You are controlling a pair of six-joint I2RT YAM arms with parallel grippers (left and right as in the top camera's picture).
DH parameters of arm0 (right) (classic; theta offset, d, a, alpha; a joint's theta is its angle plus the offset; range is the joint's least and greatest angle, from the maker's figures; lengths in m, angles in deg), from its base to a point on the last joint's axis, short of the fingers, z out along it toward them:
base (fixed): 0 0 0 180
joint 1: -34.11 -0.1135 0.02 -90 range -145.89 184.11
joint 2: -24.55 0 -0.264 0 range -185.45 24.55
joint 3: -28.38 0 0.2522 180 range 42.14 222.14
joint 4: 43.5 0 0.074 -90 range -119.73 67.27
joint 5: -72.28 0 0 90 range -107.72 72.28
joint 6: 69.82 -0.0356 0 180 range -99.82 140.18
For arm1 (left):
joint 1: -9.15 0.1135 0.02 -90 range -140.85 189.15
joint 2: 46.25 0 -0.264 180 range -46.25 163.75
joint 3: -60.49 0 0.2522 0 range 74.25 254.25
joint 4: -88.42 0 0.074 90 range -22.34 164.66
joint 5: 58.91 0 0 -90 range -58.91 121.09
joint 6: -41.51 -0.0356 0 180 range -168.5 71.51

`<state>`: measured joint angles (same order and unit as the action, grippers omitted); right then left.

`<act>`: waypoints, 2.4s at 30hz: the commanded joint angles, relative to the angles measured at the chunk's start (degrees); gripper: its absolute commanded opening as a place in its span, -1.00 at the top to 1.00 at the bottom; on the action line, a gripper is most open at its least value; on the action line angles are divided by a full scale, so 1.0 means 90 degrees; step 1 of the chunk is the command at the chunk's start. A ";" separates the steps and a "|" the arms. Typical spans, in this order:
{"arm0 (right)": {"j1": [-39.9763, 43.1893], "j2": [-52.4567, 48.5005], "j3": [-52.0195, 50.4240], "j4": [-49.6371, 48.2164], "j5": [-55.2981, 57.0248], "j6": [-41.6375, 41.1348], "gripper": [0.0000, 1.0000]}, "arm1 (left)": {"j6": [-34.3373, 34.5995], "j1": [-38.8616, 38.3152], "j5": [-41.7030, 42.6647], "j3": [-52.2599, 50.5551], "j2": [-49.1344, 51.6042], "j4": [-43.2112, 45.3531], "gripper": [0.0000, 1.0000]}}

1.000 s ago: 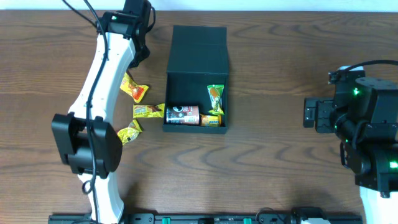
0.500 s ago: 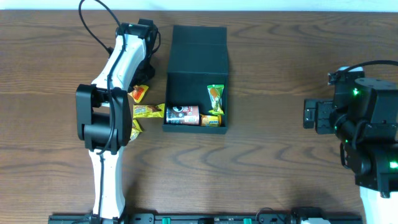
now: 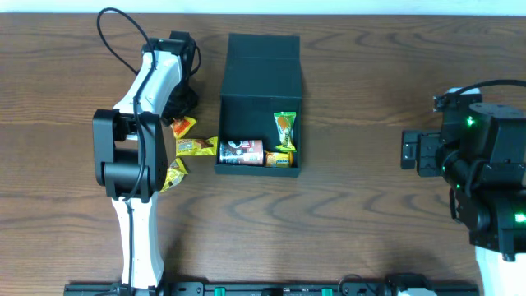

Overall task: Pack container
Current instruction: 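Withdraw the left gripper and grasp the yellow Julie's Peanut Butter packet, then carry the Julie's packet into the box and release it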

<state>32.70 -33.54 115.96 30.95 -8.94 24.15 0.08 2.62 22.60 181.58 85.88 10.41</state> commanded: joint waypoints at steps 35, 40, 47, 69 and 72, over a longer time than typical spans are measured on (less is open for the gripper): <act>0.0041 0.2028 0.0041 0.0874 0.0862 -0.0056 -0.98 | -0.1260 -0.1285 -0.0845 0.0015 -0.1899 0.0219 0.88; 0.0039 0.2414 0.0041 0.1054 0.0860 -0.0058 -0.99 | -0.1258 -0.2035 -0.0969 0.0015 -0.1899 0.0369 0.88; 0.0027 0.2538 0.0041 0.1064 0.0833 -0.0262 -0.98 | -0.1251 -0.2533 -0.1127 0.0015 -0.1897 0.0221 0.88; 0.0024 0.2538 0.0041 0.0979 0.0595 -0.0294 -0.98 | -0.2023 -0.3383 -0.0784 -0.1681 -0.1897 0.1542 0.88; 0.0024 0.2538 0.0041 0.1003 0.0595 -0.0296 -0.98 | -0.2023 -0.3383 -0.0384 -0.1957 -0.1892 0.1753 0.88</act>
<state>32.70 -10.90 116.01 39.74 -3.26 22.27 -17.12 -28.53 16.44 165.95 68.44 25.29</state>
